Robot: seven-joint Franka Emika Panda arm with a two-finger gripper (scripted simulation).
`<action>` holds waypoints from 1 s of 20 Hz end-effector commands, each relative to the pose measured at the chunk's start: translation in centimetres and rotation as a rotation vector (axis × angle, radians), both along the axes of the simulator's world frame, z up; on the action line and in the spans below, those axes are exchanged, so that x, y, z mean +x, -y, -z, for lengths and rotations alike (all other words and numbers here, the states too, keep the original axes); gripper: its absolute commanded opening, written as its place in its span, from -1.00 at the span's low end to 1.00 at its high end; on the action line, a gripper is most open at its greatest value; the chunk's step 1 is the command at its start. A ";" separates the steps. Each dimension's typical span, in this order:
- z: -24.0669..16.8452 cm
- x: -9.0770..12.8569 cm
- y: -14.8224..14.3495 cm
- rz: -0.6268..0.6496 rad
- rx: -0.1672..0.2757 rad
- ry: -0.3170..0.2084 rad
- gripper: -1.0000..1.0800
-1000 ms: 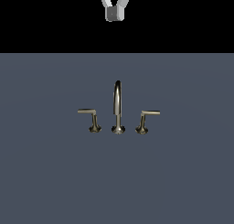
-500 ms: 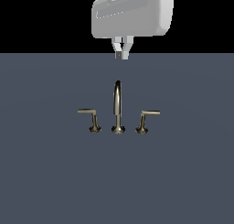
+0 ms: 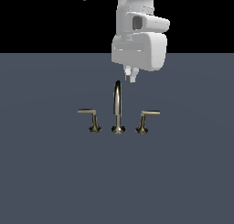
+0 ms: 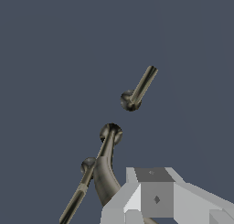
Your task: Turn on the faucet by rotating a designated handle.
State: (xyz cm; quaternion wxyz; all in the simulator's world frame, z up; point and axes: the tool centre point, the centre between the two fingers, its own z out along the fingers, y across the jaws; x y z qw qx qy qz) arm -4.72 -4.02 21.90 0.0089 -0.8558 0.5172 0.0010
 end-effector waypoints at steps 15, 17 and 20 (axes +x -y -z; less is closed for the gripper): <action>10.5 5.4 7.4 0.429 -0.014 -0.009 -1.00; 11.3 5.6 8.0 0.462 -0.015 -0.010 -1.00; 12.1 5.9 8.8 0.500 -0.015 -0.011 -1.00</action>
